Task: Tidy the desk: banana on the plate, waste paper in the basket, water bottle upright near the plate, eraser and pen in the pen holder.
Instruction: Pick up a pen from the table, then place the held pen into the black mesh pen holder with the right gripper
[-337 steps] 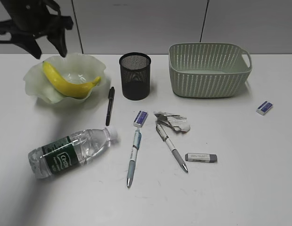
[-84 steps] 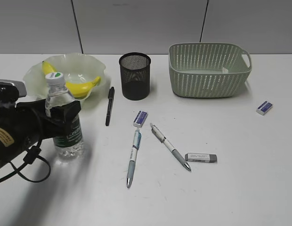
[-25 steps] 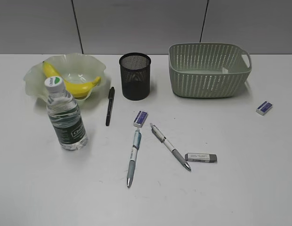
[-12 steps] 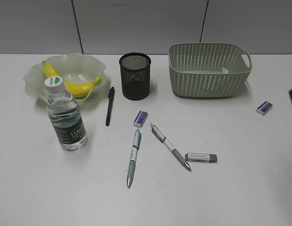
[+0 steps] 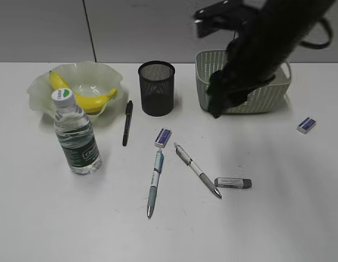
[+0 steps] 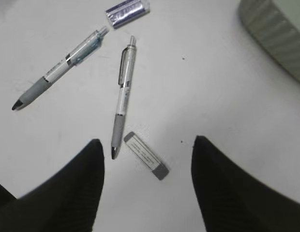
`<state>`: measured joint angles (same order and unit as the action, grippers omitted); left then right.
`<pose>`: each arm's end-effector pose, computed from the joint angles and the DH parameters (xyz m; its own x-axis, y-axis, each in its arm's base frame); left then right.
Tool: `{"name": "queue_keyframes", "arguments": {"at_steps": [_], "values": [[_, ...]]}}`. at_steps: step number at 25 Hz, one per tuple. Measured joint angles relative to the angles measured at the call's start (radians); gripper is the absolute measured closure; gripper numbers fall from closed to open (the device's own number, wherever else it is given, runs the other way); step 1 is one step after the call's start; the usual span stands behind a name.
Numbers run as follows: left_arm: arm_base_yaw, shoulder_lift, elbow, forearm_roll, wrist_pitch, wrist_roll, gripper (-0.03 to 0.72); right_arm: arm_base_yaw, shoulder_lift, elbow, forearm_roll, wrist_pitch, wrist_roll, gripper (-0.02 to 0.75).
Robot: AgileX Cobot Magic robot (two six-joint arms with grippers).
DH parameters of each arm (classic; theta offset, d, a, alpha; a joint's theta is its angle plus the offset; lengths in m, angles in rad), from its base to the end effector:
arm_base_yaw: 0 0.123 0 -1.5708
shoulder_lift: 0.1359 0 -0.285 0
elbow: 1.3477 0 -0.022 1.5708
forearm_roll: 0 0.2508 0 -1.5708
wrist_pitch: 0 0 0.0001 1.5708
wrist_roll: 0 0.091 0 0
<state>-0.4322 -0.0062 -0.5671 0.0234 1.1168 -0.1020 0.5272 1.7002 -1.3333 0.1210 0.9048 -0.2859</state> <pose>-0.0141 0.0086 0.2909 -0.4351 0.0999 -0.8948 0.3633 0.9288 -0.0730 0.3035 0.1867 0.2661 -0.6703 -0.6314 -0.3900 -0.6876 0.7261 0.0063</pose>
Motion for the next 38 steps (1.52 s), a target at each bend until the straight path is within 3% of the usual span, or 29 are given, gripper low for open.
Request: {"name": "queue_keyframes", "arguments": {"at_steps": [4,9,19,22,26,27,34,38], "values": [[0.000,0.000,0.000,0.000,0.000,0.000,0.253,0.059,0.238,-0.166,-0.042,0.070,0.101,0.281],[0.000,0.000,0.000,0.000,-0.001,0.000,0.253,0.071,0.441,-0.304,-0.044,0.120,0.147,0.281],[0.000,0.000,0.000,0.001,-0.007,0.000,0.253,0.080,0.602,-0.341,-0.037,0.136,0.153,0.287],[0.000,0.000,0.003,0.001,-0.012,0.000,0.253,0.081,0.619,-0.343,-0.039,0.145,0.154,0.356],[0.000,0.000,0.008,0.001,-0.013,0.000,0.253,0.081,0.624,-0.351,-0.042,0.152,0.157,0.573],[0.000,0.000,0.008,0.001,-0.014,0.000,0.253,0.081,0.625,-0.355,-0.038,0.154,0.159,0.596],[0.000,0.000,0.008,0.002,-0.014,0.000,0.253,0.083,0.540,-0.423,-0.031,0.201,0.168,0.596],[0.000,0.000,0.008,0.002,-0.015,0.000,0.253,0.083,0.361,-0.444,-0.030,0.076,0.171,0.596]]}}
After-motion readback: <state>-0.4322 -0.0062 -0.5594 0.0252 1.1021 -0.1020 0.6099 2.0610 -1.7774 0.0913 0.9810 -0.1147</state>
